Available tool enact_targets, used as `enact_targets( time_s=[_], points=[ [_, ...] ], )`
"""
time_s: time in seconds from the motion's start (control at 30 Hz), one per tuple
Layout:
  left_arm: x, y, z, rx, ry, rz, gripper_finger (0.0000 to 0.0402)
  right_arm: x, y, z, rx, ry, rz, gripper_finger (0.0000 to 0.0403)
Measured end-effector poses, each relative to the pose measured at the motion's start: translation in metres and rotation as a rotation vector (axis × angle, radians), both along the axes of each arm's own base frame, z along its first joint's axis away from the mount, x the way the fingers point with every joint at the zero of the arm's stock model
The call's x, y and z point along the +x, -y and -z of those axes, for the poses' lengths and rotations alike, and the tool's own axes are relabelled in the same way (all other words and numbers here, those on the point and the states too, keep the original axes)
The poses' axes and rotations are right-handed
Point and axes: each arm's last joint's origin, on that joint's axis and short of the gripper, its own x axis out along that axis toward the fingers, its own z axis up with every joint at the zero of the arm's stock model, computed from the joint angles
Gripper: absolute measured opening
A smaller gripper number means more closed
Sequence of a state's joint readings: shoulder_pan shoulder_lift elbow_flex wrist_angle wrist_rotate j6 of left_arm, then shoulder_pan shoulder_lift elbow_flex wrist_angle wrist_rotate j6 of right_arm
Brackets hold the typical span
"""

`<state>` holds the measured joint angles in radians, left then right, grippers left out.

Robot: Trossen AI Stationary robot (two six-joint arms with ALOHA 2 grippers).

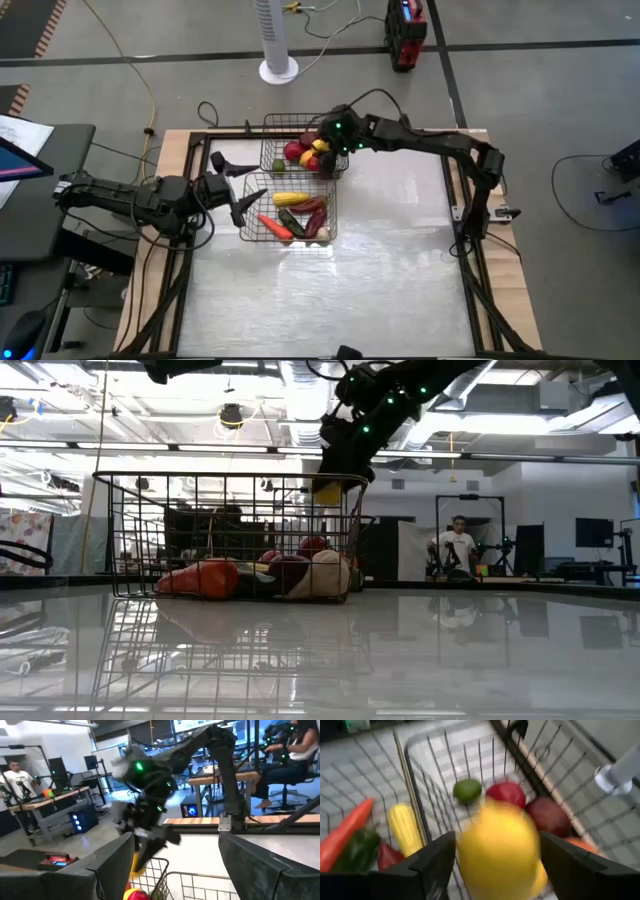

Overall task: Sort produce into baskets
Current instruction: Put the lemon into the top wire basket, then return to Home Position

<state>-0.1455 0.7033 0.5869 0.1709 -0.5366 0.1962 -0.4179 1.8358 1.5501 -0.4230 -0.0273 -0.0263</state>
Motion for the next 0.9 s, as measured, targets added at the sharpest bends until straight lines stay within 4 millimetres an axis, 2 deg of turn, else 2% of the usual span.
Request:
enact_targets(
  time_s=[0.13,0.33,0.5,0.6,0.7,0.9],
  points=[
    [0.000,0.000,0.001,-0.003,-0.003,0.013,0.0279,0.002,0.002,-0.017,-0.016,0.039,0.001,0.0338],
    [0.000,0.000,0.001,0.006,-0.008,0.014,0.0279,-0.007,-0.002,-0.026,0.014,-0.010,-0.018,0.0364],
    [0.000,0.000,0.004,0.008,-0.038,0.000,0.0279,-0.023,-0.020,-0.041,-0.019,-0.025,-0.025,0.0361],
    [0.000,-0.001,0.007,0.002,-0.071,-0.020,0.0279,-0.038,-0.036,-0.044,-0.083,0.052,-0.021,0.0355],
    [-0.001,-0.001,0.009,-0.010,-0.085,-0.025,0.0279,-0.064,-0.052,-0.034,-0.098,0.142,-0.006,0.0351],
    [-0.001,-0.001,0.010,-0.039,-0.081,-0.034,0.0279,-0.116,-0.088,0.018,-0.057,0.287,0.020,0.0349]
  ],
)
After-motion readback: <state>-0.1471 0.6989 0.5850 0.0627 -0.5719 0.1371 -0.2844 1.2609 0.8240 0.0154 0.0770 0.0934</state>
